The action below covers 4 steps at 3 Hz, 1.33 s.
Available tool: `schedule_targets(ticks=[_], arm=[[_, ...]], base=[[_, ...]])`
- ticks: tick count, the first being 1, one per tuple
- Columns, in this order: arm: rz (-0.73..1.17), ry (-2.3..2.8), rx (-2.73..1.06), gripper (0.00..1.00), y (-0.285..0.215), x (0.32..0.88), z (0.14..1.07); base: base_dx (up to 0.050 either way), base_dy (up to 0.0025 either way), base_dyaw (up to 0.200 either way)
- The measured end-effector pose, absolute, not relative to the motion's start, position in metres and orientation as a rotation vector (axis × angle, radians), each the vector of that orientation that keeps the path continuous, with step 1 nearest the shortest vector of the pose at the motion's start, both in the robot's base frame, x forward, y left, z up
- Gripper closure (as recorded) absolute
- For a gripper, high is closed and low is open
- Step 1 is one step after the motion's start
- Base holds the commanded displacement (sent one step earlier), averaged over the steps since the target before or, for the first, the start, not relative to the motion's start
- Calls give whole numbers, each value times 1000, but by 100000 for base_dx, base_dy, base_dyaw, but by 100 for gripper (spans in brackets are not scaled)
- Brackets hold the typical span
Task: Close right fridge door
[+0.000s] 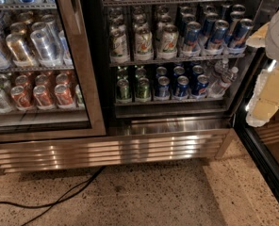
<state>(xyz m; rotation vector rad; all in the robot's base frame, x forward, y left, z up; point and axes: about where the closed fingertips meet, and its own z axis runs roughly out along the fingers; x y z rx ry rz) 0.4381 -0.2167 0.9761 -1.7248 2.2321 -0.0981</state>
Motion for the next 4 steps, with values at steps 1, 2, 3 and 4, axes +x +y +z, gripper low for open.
schedule_targets(ticks=[1, 2, 3, 4], arm=[[-98, 2232, -1725, 0, -217, 438, 976], [-98, 2232, -1725, 0, -217, 438, 976], [-98, 2232, -1725, 0, -217, 438, 976], [-98, 2232, -1725, 0, -217, 438, 976]], base=[[-4999, -2, 19], [-5003, 3, -21], [-5002, 2, -15], [-4999, -3, 25]])
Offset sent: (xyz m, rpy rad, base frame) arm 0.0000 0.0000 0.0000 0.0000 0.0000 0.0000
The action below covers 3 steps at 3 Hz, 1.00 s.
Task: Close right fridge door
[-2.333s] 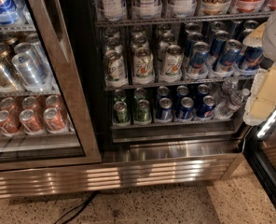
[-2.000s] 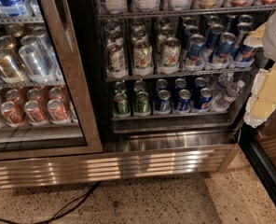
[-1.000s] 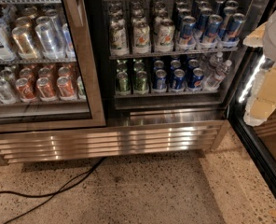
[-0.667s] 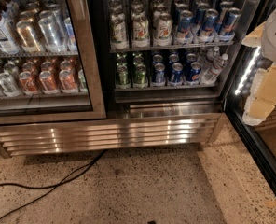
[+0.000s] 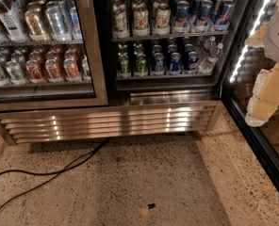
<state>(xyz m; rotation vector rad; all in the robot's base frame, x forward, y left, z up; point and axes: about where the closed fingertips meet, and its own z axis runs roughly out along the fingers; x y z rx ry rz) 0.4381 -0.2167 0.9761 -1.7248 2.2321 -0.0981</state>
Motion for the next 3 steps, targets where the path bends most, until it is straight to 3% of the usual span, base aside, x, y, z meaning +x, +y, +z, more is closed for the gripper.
schedule_targets(ticks=[3], arm=[[-98, 2232, -1725, 0, -217, 438, 976]], base=[[-5000, -2, 17]])
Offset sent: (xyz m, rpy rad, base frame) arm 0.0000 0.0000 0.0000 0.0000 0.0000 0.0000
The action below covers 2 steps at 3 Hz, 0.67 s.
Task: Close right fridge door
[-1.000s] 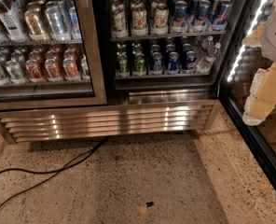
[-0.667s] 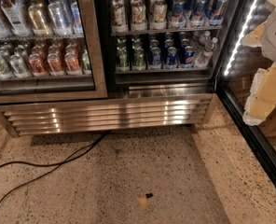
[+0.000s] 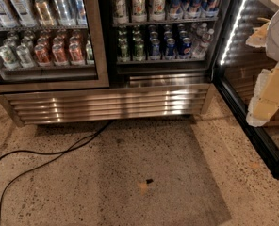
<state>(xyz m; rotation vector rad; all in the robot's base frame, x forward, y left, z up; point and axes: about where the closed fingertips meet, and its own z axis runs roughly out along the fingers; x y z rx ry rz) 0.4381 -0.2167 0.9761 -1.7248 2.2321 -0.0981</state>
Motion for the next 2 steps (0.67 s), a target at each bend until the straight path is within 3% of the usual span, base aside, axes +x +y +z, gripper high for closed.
schedule_targets(ticks=[1, 2], arm=[[-98, 2232, -1725, 0, -217, 438, 976], [-98, 2232, -1725, 0, -217, 438, 976]], base=[[7, -9, -18700], [-1991, 187, -18426]])
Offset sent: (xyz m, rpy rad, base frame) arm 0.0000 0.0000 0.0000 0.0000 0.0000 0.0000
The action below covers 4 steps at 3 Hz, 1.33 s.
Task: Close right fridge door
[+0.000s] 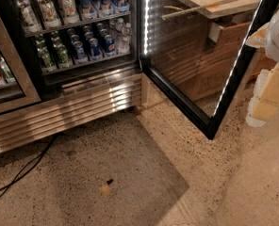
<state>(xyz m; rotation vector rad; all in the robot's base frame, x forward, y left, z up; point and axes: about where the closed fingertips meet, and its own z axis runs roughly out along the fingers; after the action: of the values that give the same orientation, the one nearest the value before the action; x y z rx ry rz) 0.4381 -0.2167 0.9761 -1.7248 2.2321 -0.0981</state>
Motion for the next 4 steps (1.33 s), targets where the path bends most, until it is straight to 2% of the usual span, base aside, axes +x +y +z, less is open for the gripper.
schedule_targets(ticks=[1, 2, 4], arm=[[-98, 2232, -1725, 0, -217, 438, 976], [-98, 2232, -1725, 0, -217, 438, 976], [-98, 2232, -1725, 0, -217, 438, 976]], base=[[-2001, 208, -18618], [4040, 240, 11781], [2, -1, -19985]])
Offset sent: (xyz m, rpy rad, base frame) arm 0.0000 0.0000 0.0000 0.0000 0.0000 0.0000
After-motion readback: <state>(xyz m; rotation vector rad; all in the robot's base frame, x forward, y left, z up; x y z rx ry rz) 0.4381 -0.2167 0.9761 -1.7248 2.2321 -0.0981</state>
